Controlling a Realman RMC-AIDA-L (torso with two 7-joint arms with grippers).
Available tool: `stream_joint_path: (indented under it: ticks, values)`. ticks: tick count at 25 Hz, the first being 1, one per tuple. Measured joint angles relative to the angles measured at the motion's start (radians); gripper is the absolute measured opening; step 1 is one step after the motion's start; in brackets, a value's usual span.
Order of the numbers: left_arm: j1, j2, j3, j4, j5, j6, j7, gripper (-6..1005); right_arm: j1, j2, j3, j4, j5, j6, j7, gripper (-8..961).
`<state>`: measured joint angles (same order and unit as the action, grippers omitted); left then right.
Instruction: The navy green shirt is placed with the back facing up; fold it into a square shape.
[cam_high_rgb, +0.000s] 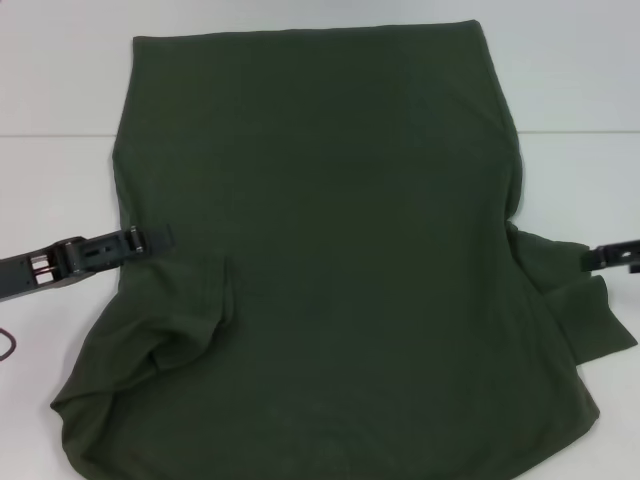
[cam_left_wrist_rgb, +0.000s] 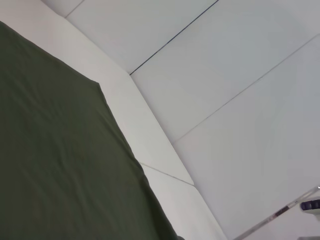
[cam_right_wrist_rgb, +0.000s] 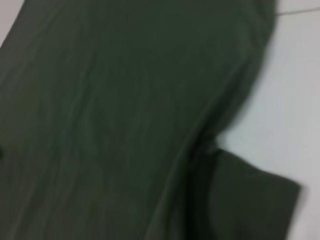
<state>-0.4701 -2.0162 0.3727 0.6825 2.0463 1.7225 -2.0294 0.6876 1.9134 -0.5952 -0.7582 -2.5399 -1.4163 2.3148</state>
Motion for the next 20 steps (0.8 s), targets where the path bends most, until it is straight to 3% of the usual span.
stream_joint_path:
  ticks: [9, 20]
  values:
    - [-0.004, -0.007, 0.001, 0.000, -0.008, 0.000, 0.001, 887, 0.005, 0.027, -0.100, 0.000, -0.022, 0.055, -0.031, 853]
    - [-0.002, -0.014, 0.002, 0.000, -0.011, -0.001, 0.001, 888, 0.005, 0.058, -0.107, 0.003, -0.044, 0.099, -0.027, 829]
